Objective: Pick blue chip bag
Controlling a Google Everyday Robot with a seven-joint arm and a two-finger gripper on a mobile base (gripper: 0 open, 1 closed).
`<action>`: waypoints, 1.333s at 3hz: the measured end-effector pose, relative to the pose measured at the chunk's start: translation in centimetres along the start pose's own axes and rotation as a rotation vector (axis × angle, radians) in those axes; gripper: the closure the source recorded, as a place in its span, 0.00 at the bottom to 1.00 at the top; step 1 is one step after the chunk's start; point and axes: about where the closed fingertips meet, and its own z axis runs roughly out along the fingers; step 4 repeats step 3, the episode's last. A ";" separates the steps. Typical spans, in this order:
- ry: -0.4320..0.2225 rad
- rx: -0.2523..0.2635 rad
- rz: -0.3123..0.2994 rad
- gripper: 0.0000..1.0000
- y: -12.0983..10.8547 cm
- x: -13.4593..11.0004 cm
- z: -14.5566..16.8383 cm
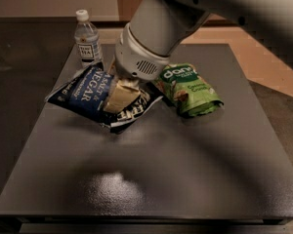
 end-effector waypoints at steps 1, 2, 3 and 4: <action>-0.027 0.053 -0.034 1.00 -1.2 -1.2 -3.8; -0.057 0.119 -0.098 1.00 -2.3 -2.4 -8.6; -0.058 0.123 -0.102 1.00 -2.4 -2.5 -8.8; -0.058 0.123 -0.102 1.00 -2.4 -2.5 -8.8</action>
Offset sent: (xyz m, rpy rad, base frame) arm 0.0215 -0.0288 0.1044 0.0885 -0.1582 0.0249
